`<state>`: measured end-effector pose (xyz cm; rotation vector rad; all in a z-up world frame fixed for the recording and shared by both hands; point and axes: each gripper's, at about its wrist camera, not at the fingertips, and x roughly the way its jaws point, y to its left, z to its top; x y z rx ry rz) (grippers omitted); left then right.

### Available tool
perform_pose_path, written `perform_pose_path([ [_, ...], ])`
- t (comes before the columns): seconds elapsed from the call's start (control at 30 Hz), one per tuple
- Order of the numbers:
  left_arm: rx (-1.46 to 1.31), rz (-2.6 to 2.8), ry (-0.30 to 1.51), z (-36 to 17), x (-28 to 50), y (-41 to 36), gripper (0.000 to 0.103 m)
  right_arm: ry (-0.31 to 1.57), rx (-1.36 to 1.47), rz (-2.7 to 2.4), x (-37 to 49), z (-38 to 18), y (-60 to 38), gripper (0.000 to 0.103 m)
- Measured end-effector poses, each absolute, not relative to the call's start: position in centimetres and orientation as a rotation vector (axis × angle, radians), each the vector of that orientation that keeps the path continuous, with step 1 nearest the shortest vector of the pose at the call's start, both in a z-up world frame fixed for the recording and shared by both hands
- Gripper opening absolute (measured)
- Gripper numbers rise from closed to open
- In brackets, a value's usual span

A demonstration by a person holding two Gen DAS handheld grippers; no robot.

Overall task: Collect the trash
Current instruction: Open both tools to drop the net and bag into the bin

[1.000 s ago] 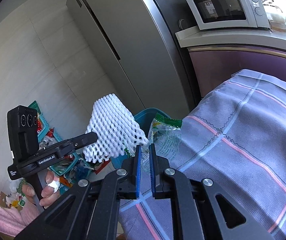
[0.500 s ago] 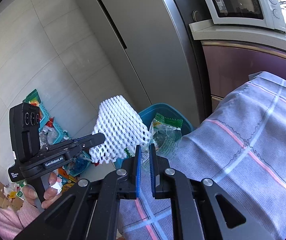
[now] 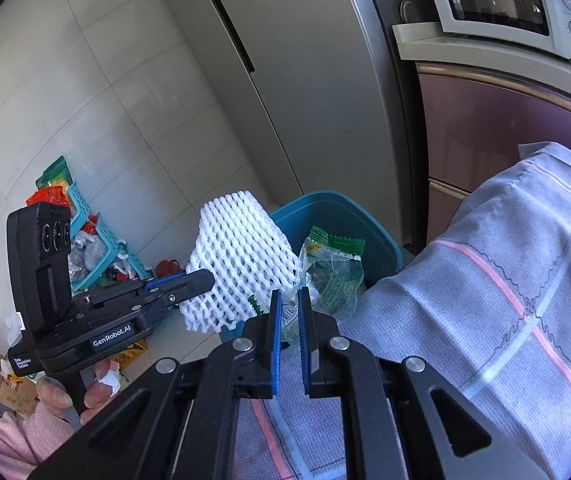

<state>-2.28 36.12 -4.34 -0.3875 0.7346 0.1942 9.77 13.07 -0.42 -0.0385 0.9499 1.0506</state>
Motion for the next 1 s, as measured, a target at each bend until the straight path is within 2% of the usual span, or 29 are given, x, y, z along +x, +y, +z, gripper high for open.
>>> perform_pose_path([
  [0.6, -0.4, 0.234, 0.798, -7.6, 0.7, 36.8, 0.014, 1.035, -0.146, 1.025, 10.5, -2.4, 17.4, 0.011],
  [0.73, -0.424, 0.235, 0.808, -8.7, 1.4, 37.2, 0.016, 1.052, -0.144, 1.014, 10.6, -2.9, 17.6, 0.013],
  [0.9, -0.441, 0.229, 0.817, -9.7, 1.8, 37.2, 0.027, 1.052, -0.117, 1.006, 10.9, -2.9, 16.9, 0.014],
  [1.0, -0.441, 0.22, 0.816, -9.9, 1.9, 37.1, 0.027, 1.04, -0.09, 1.007, 10.9, -2.4, 15.8, 0.015],
])
